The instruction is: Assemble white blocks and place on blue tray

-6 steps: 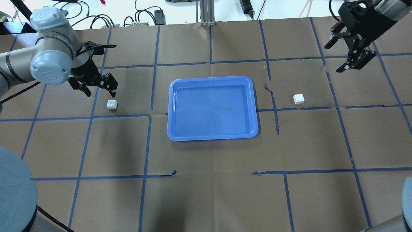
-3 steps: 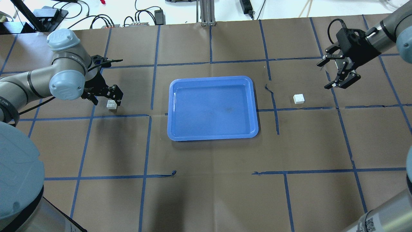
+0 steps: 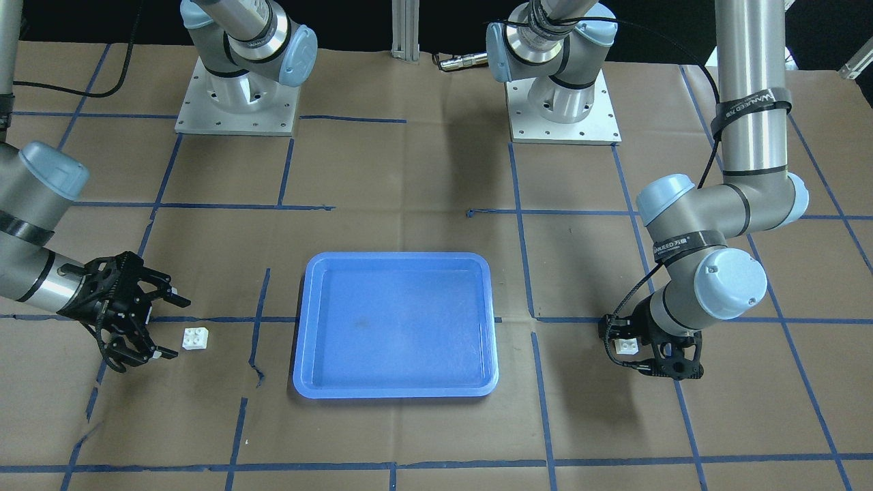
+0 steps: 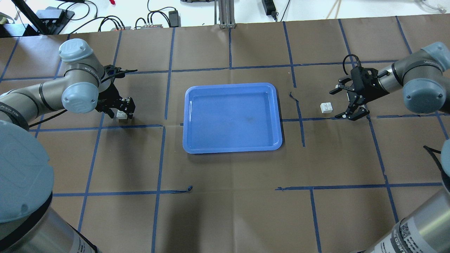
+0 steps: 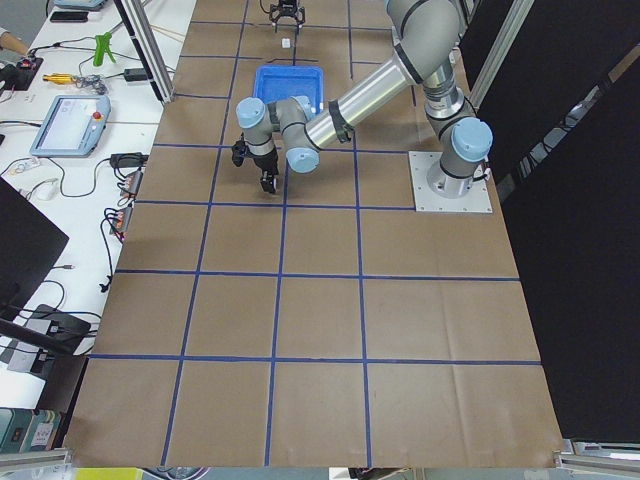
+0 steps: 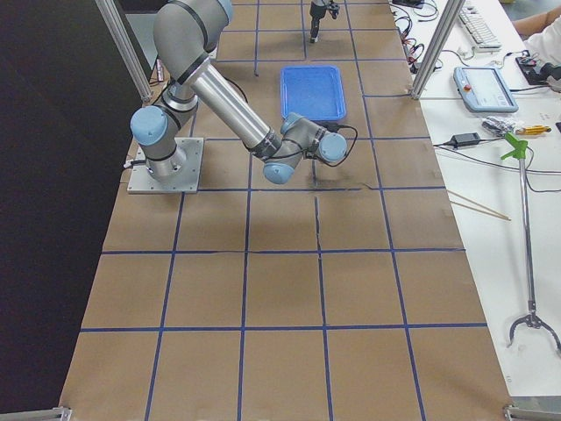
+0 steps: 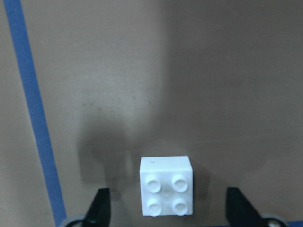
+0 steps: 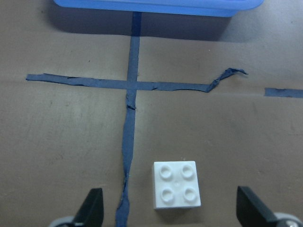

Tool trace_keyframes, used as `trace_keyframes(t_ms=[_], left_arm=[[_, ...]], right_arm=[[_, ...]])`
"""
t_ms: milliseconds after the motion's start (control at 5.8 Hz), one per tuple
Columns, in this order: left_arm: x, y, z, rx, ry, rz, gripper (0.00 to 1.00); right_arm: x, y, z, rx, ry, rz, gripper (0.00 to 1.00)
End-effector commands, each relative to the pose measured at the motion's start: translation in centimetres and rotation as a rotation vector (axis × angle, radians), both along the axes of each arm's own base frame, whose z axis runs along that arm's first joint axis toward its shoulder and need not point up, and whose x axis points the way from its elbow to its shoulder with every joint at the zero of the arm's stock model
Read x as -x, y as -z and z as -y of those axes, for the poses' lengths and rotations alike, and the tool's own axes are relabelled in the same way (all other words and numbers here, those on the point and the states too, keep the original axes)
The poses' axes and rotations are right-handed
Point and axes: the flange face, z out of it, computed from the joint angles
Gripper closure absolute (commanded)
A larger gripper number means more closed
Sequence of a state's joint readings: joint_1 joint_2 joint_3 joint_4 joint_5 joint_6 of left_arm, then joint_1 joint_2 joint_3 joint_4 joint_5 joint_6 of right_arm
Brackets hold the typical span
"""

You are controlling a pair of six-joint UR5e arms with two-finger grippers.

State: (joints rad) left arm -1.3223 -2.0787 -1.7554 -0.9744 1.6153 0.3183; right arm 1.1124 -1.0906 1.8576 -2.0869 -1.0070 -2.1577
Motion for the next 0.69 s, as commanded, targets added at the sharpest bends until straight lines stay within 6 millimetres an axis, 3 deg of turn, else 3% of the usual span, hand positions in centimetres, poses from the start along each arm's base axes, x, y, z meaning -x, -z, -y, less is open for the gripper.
trace_keyframes(t_ms=[0, 172, 345, 517], left_arm=[[0.0, -0.7, 0.1, 0.014, 0.001, 0.005, 0.82], [-0.1, -1.1, 0.2, 0.021, 0.002, 0.007, 0.87], [0.1, -2.4, 0.2, 0.038, 0.008, 0.009, 0.92], [1.6, -4.1, 0.0, 0.064, 0.065, 0.005, 0.94]], right_arm=[[0.1, 1.8, 0.2, -0.001, -0.004, 0.006, 0.00], [0.2, 1.5, 0.5, 0.031, -0.004, -0.008, 0.00], [0.2, 1.5, 0.5, 0.032, -0.004, -0.008, 0.10], [0.2, 1.3, 0.6, 0.034, -0.004, -0.010, 0.24]])
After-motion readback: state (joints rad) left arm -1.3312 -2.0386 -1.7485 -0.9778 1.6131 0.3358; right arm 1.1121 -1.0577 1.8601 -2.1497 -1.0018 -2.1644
